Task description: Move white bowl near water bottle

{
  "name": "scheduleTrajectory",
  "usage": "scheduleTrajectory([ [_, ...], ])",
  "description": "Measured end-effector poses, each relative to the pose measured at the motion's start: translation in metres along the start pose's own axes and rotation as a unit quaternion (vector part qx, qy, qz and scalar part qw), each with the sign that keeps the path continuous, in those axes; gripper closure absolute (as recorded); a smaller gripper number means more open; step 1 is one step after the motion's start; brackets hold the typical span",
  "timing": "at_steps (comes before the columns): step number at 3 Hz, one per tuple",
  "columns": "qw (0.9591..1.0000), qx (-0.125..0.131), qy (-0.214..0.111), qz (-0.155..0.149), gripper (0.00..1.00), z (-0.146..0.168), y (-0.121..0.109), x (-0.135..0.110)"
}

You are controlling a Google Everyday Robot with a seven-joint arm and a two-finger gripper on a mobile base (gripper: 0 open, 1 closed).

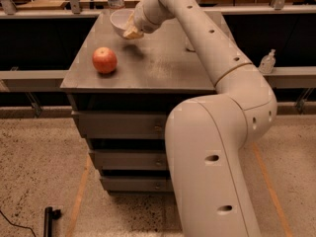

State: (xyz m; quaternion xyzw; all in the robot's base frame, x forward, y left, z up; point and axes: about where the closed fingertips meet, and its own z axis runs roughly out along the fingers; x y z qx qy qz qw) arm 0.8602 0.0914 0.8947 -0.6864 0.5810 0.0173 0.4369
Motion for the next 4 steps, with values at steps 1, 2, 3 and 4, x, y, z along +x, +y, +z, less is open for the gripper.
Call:
scheduleTrajectory([
  [1,1.0000,-0.006,0.002,-0.001,0.70,0.011,-0.002,-0.001],
  [2,0.9999,-0.012,0.008,0.001,0.39,0.017,-0.002,-0.001],
  [3,0.9998,-0.014,0.012,0.005,0.16,0.016,-0.004,0.001],
  [4,0.9998,0.004,0.012,0.018,0.00,-0.001,-0.017,-0.002],
])
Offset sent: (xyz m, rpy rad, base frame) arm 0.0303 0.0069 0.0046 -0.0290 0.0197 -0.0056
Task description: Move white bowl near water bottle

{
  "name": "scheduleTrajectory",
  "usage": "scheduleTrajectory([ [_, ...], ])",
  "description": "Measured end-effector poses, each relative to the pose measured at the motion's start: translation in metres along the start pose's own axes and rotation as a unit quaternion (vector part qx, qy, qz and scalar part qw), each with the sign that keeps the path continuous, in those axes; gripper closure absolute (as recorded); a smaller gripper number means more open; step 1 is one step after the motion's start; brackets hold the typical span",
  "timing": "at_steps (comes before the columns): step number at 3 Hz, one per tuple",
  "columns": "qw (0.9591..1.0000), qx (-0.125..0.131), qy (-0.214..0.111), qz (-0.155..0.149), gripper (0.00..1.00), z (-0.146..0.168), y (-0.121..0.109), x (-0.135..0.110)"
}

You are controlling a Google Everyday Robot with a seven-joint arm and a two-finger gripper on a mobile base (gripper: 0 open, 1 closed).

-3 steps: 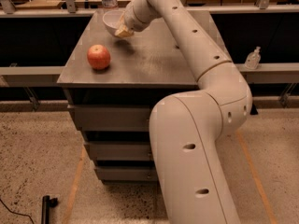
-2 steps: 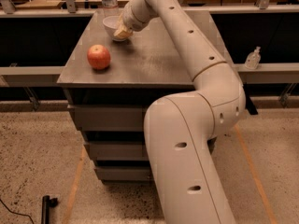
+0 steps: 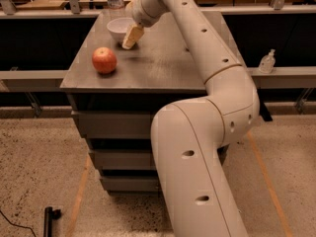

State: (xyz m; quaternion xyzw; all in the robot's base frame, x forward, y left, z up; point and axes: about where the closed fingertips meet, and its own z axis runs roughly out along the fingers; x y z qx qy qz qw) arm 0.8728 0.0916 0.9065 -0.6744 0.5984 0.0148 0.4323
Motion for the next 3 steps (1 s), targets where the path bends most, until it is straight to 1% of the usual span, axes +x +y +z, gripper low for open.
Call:
scheduleTrajectory([
  [1,0.9965,0.073,-0.033,0.023,0.00,-0.077,-0.046,-0.021],
  [2,0.9876,0.131,-0.057,0.065,0.00,-0.169,-0.073,-0.008],
  [3,0.9878,0.131,-0.054,0.065,0.00,-0.170,-0.072,-0.004],
])
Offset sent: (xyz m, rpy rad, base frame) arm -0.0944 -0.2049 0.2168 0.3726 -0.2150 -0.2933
